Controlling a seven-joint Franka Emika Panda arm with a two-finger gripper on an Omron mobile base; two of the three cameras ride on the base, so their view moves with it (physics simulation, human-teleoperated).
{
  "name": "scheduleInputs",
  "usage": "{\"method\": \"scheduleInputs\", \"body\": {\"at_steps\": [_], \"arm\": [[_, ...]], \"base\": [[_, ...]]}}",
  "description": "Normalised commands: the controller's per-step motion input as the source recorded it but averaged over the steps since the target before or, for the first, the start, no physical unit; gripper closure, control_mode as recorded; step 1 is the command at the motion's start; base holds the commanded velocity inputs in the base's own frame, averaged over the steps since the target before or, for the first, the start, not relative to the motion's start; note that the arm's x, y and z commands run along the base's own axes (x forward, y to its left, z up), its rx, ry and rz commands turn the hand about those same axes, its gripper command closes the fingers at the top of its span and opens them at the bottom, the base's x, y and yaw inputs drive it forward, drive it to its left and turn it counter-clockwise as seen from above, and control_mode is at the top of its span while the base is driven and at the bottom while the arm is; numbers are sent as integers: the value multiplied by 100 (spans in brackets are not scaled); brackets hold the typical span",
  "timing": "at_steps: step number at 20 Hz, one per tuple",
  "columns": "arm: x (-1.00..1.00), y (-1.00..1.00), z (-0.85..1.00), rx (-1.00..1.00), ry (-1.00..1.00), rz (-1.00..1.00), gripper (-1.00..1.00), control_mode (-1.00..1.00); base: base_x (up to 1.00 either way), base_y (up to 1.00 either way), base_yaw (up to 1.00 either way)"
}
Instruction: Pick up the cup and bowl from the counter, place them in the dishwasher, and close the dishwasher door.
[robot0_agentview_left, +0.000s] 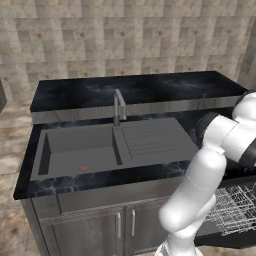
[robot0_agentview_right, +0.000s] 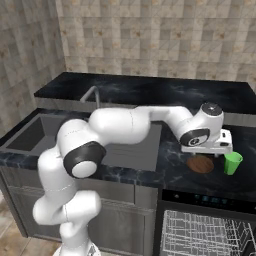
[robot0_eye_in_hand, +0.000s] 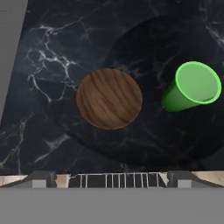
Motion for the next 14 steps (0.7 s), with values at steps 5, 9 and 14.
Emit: {"method": "scheduleInputs", "body": {"at_steps": [5, 9, 14], "arm": [[17, -23, -17, 0, 0, 0, -100, -100], [13, -22, -9, 0, 0, 0, -100, -100], [3, -21, 0, 0, 0, 0, -100, -100]], "base": [[0, 0, 0], [0, 0, 0], [0, 0, 0]]}}
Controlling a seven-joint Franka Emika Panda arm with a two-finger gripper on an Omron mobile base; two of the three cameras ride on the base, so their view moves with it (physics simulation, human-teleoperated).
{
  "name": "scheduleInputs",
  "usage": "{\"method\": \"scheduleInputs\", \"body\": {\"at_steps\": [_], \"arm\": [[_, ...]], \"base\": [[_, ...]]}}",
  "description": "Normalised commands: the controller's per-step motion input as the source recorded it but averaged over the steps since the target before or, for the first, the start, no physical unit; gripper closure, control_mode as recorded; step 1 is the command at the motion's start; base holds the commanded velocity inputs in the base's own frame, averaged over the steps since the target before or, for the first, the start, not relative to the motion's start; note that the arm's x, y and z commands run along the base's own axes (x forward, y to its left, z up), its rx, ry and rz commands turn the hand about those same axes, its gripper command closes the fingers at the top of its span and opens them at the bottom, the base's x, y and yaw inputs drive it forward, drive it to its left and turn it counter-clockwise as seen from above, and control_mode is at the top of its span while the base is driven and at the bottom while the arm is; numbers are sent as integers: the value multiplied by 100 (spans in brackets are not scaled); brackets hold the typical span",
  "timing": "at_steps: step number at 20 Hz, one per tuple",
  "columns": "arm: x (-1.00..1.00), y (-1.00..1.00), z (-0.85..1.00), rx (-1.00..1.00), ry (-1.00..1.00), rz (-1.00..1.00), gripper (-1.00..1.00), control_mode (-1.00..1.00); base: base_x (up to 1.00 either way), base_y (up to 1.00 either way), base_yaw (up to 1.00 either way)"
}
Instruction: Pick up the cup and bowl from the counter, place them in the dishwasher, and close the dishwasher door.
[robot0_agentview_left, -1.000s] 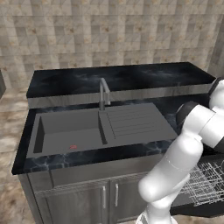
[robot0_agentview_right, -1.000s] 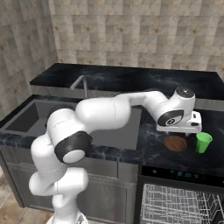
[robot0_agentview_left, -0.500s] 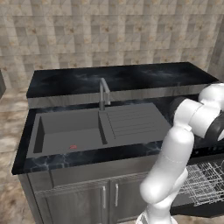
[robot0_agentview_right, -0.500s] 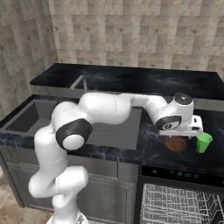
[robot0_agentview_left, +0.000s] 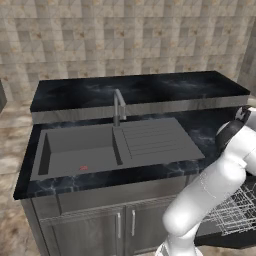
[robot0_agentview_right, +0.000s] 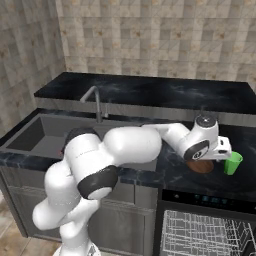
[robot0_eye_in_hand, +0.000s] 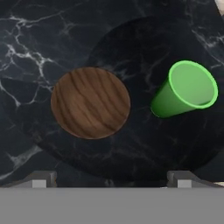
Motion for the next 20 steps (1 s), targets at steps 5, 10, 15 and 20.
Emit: {"method": "scheduleInputs", "body": {"at_steps": [5, 10, 15, 20], "arm": [[0, -13, 5, 0, 0, 0, -100, -100], [0, -6, 12, 1, 0, 0, -100, -100], [1, -11, 5, 0, 0, 0, -100, -100], [14, -17, 0, 0, 0, 0, -100, -100]], "base": [[0, 0, 0], [0, 0, 0], [0, 0, 0], [0, 0, 0]]}}
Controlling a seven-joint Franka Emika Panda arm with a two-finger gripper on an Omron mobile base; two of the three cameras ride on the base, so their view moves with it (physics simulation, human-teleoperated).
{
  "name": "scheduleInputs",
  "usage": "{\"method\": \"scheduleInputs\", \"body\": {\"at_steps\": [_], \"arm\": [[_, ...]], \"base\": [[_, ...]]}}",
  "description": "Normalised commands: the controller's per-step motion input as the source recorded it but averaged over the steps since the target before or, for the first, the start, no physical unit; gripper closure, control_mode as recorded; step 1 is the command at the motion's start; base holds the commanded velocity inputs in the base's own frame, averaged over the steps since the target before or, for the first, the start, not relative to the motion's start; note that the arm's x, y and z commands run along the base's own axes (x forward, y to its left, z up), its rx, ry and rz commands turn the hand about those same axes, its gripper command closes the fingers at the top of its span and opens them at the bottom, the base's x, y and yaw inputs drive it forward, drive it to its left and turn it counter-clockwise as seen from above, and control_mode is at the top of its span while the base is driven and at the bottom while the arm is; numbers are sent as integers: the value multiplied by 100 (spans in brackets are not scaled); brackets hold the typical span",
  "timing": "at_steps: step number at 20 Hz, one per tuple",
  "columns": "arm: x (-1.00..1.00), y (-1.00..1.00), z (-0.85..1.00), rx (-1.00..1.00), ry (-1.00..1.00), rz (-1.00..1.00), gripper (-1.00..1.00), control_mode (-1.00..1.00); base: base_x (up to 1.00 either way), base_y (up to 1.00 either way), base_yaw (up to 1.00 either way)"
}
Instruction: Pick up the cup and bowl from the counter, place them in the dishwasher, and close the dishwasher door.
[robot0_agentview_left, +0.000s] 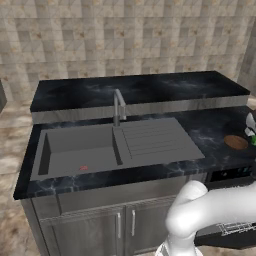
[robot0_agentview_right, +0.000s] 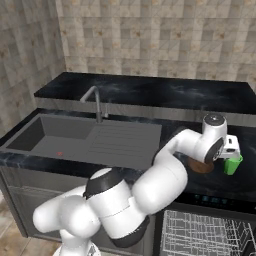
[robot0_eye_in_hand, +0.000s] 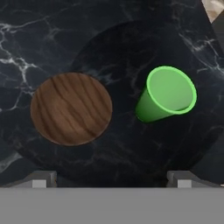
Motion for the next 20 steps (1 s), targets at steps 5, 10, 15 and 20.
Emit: {"method": "scheduleInputs", "body": {"at_steps": [5, 10, 15, 20], "arm": [[28, -15, 0, 0, 0, 0, -100, -100], [31, -10, -2, 0, 2, 0, -100, -100], [31, -16, -11, 0, 3, 0, -100, -100], [20, -22, -14, 0, 2, 0, -100, -100]], "base": [[0, 0, 0], [0, 0, 0], [0, 0, 0], [0, 0, 0]]}}
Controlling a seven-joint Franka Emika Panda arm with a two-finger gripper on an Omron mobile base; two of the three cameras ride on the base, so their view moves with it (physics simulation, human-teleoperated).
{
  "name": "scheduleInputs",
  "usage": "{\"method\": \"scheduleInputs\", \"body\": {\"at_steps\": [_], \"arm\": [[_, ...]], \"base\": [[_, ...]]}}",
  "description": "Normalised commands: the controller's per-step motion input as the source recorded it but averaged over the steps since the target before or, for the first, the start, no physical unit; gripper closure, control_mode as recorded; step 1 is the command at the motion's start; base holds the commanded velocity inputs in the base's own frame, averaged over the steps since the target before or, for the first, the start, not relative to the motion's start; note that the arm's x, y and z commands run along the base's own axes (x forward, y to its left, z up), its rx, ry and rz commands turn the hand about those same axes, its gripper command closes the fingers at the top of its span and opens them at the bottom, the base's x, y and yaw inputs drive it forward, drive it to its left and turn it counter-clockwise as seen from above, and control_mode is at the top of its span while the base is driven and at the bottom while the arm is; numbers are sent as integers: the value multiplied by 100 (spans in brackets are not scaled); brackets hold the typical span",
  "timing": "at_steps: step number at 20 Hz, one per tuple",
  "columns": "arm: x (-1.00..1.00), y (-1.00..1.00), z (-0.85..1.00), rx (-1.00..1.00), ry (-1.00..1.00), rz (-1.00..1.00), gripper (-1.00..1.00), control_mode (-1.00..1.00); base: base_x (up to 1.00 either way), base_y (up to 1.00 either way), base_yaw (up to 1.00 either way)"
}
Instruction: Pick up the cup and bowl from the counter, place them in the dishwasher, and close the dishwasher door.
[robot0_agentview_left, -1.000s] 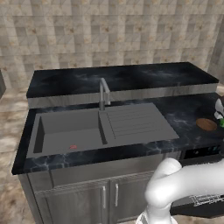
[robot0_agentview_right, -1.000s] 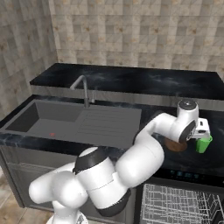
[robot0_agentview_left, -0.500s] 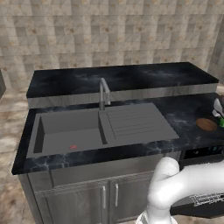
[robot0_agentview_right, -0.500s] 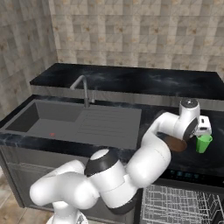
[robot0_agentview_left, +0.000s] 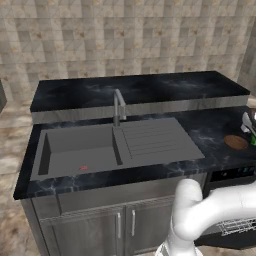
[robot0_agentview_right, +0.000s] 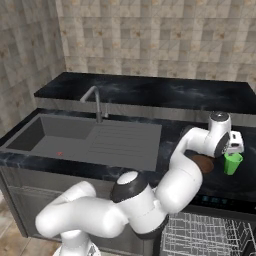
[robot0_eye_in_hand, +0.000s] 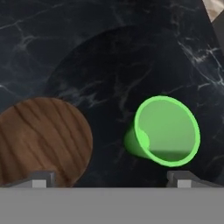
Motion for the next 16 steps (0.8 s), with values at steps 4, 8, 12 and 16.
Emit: {"method": "scheduleInputs", "body": {"at_steps": [4, 8, 12, 16], "arm": [[11, -24, -17, 0, 0, 0, -100, -100], [10, -23, -22, 0, 0, 1, -100, -100], [15, -17, -27, 0, 1, 1, -100, -100], [17, -1, -28, 0, 3, 2, -100, -100]], "base": [[0, 0, 0], [0, 0, 0], [0, 0, 0], [0, 0, 0]]}}
